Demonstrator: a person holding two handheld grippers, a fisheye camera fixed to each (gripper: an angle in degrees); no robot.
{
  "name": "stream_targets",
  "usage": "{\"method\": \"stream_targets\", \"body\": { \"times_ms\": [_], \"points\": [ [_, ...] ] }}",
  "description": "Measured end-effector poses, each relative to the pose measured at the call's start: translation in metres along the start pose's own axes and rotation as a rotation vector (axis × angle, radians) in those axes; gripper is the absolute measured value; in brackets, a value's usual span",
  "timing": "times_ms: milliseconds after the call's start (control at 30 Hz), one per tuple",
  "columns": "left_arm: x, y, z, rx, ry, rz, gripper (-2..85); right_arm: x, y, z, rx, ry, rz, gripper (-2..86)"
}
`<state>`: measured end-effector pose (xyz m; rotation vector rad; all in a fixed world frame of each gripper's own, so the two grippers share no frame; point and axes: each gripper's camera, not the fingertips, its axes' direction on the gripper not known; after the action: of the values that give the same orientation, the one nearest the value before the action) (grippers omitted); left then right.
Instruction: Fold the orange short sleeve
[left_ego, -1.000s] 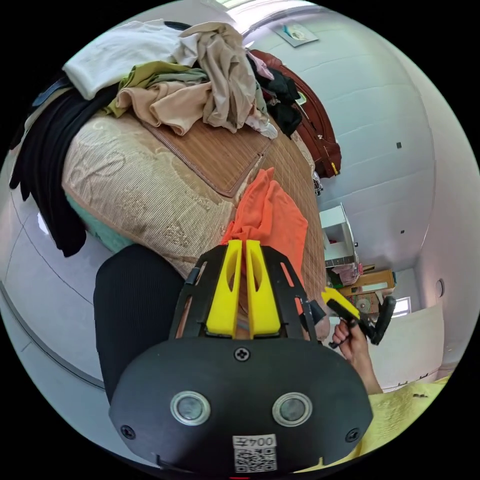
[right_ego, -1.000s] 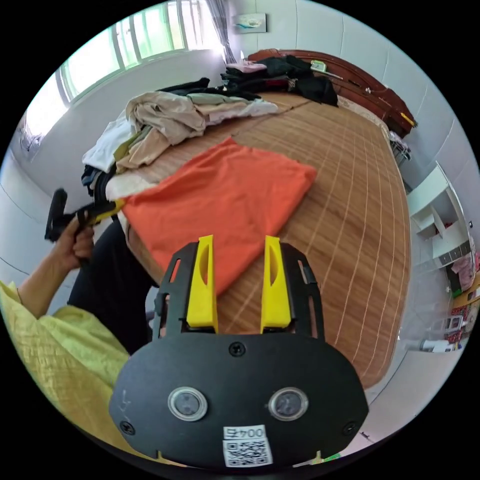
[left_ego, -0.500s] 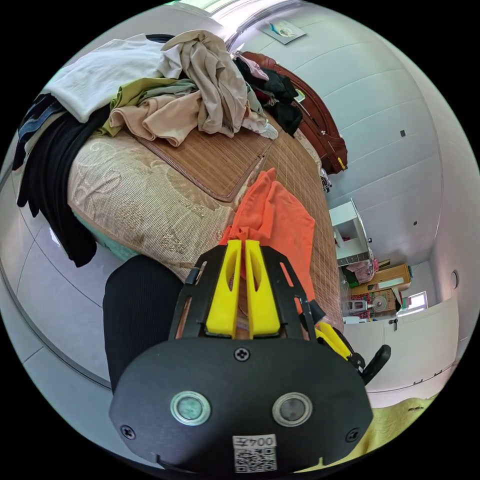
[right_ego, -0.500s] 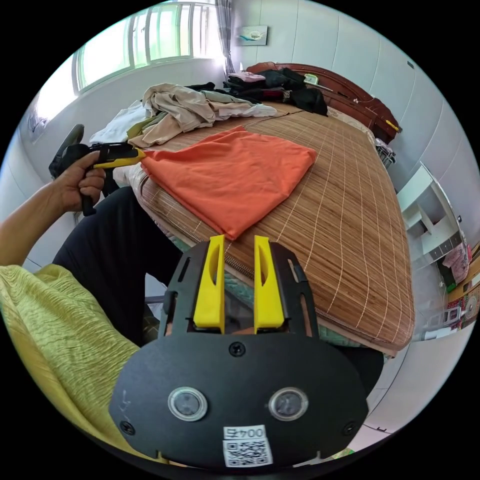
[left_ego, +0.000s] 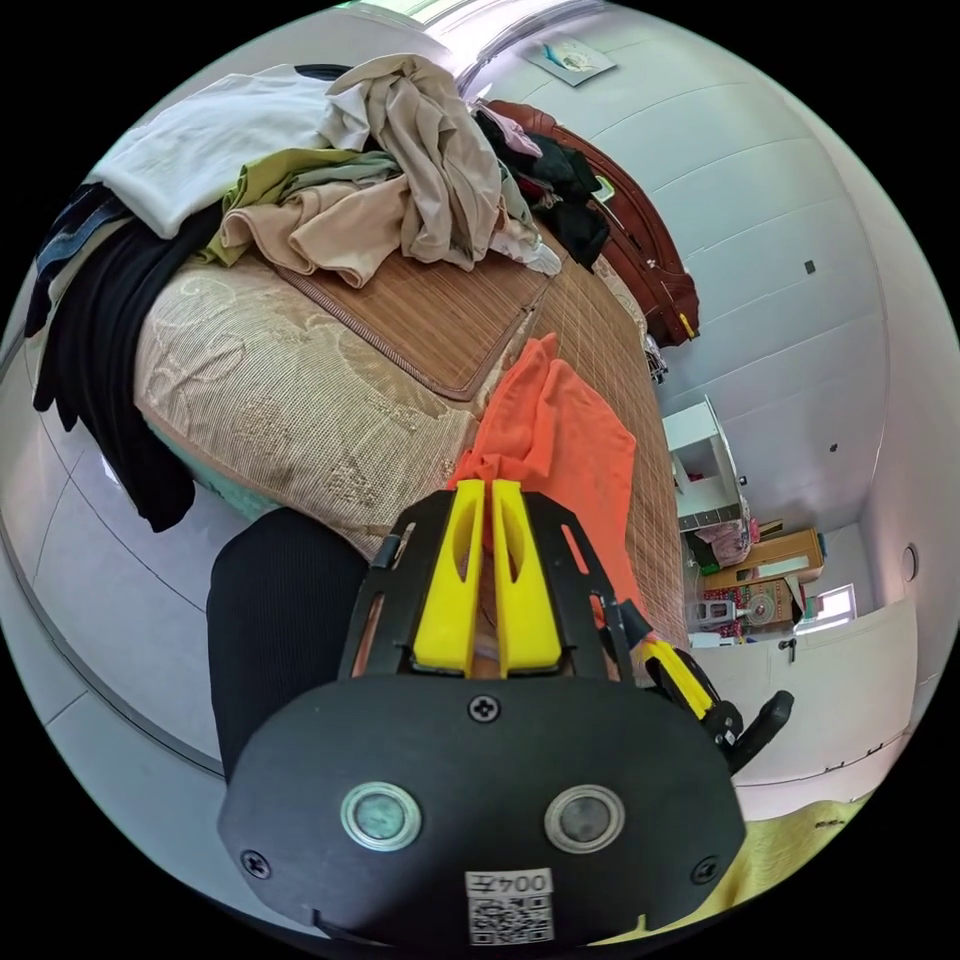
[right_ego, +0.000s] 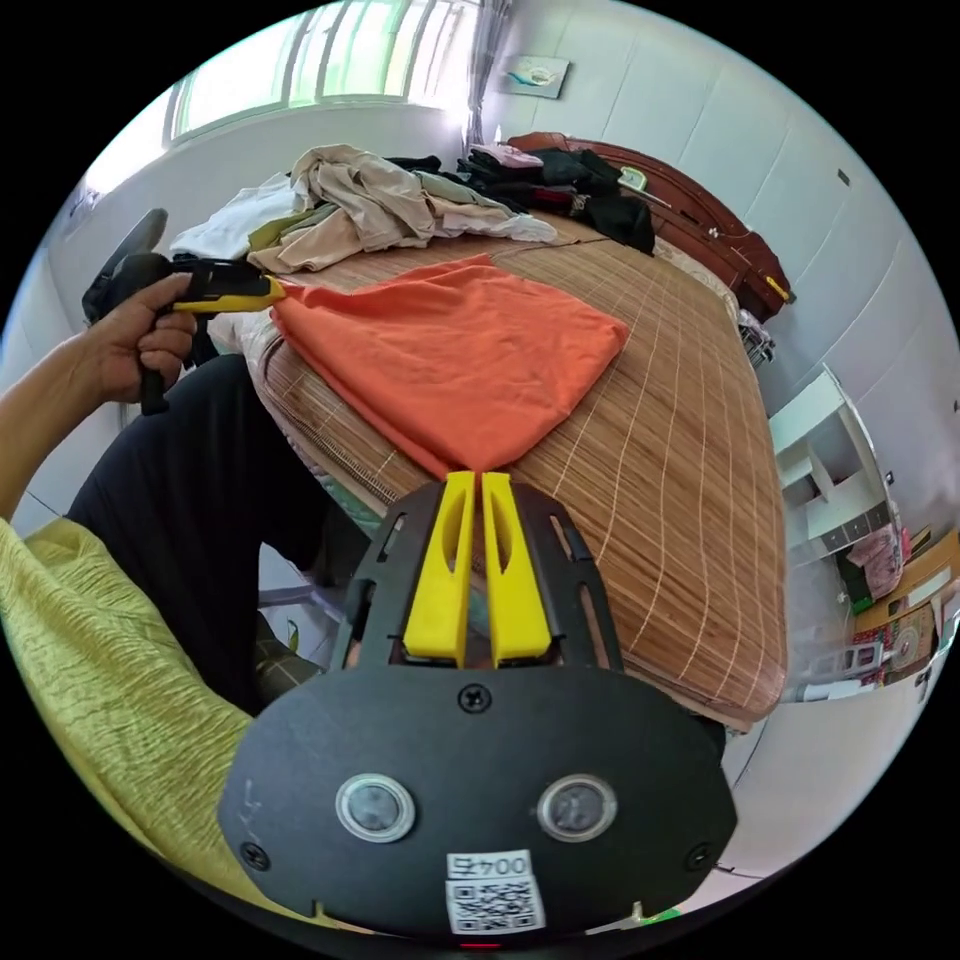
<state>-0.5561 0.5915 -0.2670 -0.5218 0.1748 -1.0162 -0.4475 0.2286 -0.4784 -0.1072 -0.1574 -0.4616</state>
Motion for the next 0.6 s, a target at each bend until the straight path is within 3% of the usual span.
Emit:
{"method": "stream_targets", "body": {
  "times_ms": [267,400,600],
  "points": [
    [0.034,0.032,0.008,-0.079,0.060,0.062,1.4,0.003,0.017,0.001,-0.090,0.070,-0.099,-0.3],
    [0.053,0.046,-0.005,-0.079,0.025,0.109,1.4,0.022,0.018,-0.006,-0.103,0.006,-0.094,0.1],
    [0.099,0.058,-0.034,0.000,-0.121,0.273,0.5,0.081,0.016,-0.041,-0.079,-0.017,0.099,3.7]
  ]
}}
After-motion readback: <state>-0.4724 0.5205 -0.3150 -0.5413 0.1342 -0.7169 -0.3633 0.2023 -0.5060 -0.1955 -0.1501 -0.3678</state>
